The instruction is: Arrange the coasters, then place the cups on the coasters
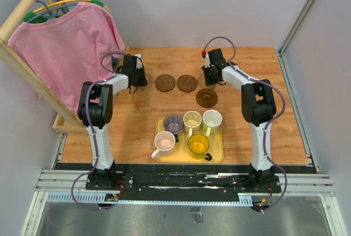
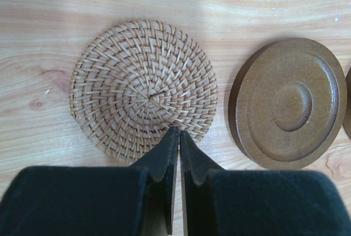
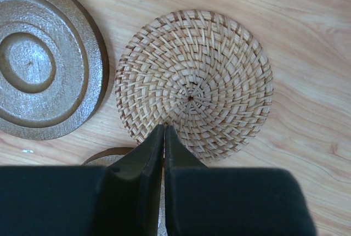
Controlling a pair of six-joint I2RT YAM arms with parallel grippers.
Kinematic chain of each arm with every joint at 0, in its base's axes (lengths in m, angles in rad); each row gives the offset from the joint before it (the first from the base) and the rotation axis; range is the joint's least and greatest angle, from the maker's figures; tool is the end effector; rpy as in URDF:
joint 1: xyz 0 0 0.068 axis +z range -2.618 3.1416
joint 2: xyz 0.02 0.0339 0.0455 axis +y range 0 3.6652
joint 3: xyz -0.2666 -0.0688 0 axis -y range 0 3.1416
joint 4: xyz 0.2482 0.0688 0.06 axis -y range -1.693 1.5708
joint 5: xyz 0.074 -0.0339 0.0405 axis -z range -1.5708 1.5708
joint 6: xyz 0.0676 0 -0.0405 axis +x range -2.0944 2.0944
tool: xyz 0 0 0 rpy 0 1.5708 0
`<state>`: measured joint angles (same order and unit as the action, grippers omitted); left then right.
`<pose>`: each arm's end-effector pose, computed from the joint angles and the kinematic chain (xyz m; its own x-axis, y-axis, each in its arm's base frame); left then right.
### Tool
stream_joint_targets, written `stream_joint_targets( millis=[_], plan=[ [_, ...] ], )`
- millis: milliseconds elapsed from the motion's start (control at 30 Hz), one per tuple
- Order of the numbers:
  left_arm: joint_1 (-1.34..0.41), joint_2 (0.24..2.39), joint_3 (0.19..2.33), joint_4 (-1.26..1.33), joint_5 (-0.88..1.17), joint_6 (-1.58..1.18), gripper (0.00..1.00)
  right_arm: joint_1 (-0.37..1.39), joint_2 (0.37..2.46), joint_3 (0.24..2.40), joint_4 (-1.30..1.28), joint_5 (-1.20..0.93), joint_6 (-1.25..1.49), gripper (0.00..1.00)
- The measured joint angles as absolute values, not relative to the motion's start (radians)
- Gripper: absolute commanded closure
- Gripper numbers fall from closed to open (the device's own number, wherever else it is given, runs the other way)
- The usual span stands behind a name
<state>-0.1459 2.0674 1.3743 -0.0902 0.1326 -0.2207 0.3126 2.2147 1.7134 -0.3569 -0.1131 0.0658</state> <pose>0.4698 -0.0781 0.1360 -0.7330 -0.1116 -0.6710 0.0782 0.9661 -0.2461 0.4913 0.1668 0.1532 -0.7431 -0.1715 -0.6468 -0.3276 0.9361 0.1282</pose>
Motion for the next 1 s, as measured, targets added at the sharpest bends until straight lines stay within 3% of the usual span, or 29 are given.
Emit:
stream_joint_targets(
  millis=[367, 567, 667, 867, 1000],
  plan=[
    [-0.145, 2.067, 1.365, -0.077, 0.181, -0.217, 0.91, 0.309, 2.213, 1.735, -0.402, -0.051, 0.075, 0.93],
    [-0.145, 2.056, 1.348, -0.075, 0.204, -0.217, 0.91, 0.307, 2.212, 1.757, -0.416, -0.06, 0.072, 0.81],
    [-0.145, 2.043, 1.34, -0.086, 0.215, -0.218, 0.91, 0.307, 2.205, 1.757, -0.416, -0.076, 0.066, 0.81],
    [-0.145, 1.965, 1.32, -0.102, 0.233, -0.222, 0.9, 0.308, 2.11, 1.713, -0.414, -0.093, 0.056, 0.94],
    [-0.145, 1.884, 1.299, -0.096, 0.241, -0.229, 0.89, 0.315, 2.012, 1.623, -0.381, -0.123, 0.068, 0.97]
  ],
)
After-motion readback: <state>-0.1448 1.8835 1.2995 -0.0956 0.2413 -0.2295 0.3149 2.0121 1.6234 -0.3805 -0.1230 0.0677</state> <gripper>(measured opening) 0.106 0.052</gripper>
